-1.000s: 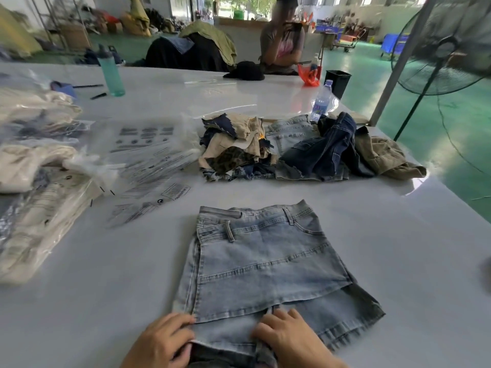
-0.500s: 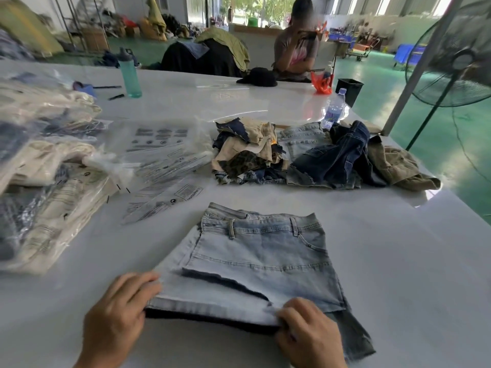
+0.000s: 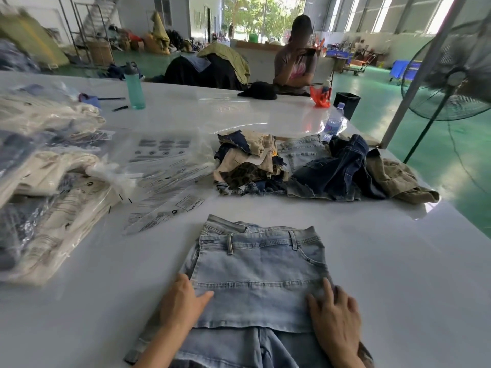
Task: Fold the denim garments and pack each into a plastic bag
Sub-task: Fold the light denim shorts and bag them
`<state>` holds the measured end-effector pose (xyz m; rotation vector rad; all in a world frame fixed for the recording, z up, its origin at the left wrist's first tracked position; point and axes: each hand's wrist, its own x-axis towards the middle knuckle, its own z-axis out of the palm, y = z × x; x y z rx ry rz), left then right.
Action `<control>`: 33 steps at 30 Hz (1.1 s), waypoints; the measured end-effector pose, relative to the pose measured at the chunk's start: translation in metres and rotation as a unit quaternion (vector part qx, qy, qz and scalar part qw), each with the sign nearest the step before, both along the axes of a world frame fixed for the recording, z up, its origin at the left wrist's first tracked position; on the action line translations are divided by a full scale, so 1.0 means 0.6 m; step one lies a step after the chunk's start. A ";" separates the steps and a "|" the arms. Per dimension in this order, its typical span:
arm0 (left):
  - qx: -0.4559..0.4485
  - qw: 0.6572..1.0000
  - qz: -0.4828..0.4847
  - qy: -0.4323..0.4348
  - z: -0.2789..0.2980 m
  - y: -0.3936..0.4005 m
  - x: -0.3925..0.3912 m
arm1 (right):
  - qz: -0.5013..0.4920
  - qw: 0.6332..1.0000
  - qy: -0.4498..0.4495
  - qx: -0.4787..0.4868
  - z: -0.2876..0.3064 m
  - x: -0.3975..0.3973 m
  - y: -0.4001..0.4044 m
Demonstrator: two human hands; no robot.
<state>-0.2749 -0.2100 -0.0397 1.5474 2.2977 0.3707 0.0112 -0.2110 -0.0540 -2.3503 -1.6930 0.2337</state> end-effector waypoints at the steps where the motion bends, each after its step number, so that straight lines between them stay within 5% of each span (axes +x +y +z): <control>1: -0.002 1.000 -0.007 0.009 0.001 0.006 0.004 | -0.006 0.999 0.044 0.031 -0.003 0.007 -0.001; 4: 0.068 0.996 -0.053 -0.010 0.005 0.002 0.013 | -0.070 0.975 0.192 0.092 0.010 0.041 0.013; 7: 0.095 0.992 -0.076 -0.025 0.005 -0.014 0.013 | -0.073 0.960 0.170 0.212 0.017 0.078 0.024; 11: -0.069 0.987 -0.141 0.021 -0.001 -0.005 0.000 | -0.030 0.996 0.070 -0.037 0.021 0.134 0.052; 17: 0.141 0.962 -0.230 0.036 0.039 0.135 0.037 | 0.069 0.993 0.072 0.064 0.060 0.100 0.180; 24: 0.066 0.935 -0.331 0.109 0.047 0.286 0.089 | 0.287 0.955 -0.055 -0.059 0.062 0.008 0.303; 29: -0.001 0.924 -0.380 0.045 0.029 0.326 0.098 | 0.340 0.929 -0.094 -0.113 0.062 0.013 0.317; 33: -0.017 0.921 -0.388 -0.013 0.031 0.334 0.080 | 0.370 0.925 -0.082 -0.007 0.067 0.021 0.299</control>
